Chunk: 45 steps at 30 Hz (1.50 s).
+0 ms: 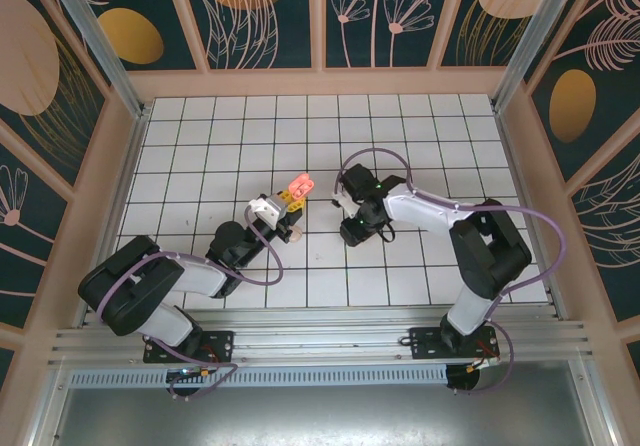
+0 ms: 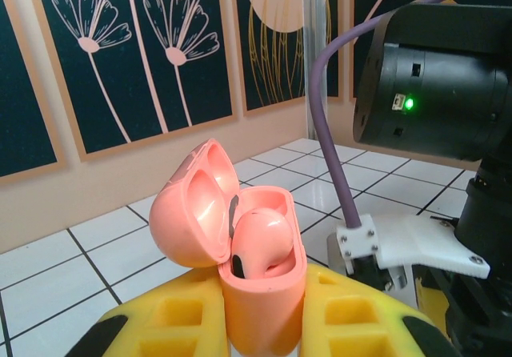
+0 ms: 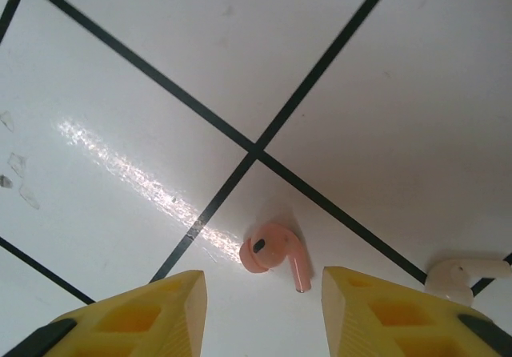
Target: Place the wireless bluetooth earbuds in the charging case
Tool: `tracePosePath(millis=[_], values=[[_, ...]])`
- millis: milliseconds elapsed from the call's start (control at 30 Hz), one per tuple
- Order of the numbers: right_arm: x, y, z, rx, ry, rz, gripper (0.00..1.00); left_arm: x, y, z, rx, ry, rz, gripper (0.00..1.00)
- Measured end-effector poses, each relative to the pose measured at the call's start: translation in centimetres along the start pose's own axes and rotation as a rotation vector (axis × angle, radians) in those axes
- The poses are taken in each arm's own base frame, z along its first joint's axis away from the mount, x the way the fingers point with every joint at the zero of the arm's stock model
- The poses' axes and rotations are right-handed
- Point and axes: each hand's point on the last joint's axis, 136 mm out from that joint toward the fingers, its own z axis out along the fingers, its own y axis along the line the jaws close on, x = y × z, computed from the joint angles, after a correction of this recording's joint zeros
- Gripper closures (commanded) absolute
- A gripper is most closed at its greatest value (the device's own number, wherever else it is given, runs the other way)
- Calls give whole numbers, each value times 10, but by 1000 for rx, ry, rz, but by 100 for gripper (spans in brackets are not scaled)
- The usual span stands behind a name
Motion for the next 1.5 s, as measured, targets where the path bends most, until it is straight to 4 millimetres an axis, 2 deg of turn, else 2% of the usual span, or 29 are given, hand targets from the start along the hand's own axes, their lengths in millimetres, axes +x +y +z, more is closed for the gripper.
tracePosePath(millis=[300, 600, 767, 1333, 1500], values=[[10, -6, 19, 22, 67, -68, 55, 1, 0, 0, 0, 7, 0, 93], [12, -7, 27, 25, 83, -71, 59, 2, 0, 0, 0, 11, 0, 93], [10, -10, 28, 31, 76, -55, 60, 2, 0, 0, 0, 11, 0, 93], [3, -20, 28, 39, 46, 10, 74, -1, 0, 2, 0, 3, 0, 93], [-4, -26, 21, 47, -14, 54, 75, 1, 0, 2, 1, 9, -1, 93]])
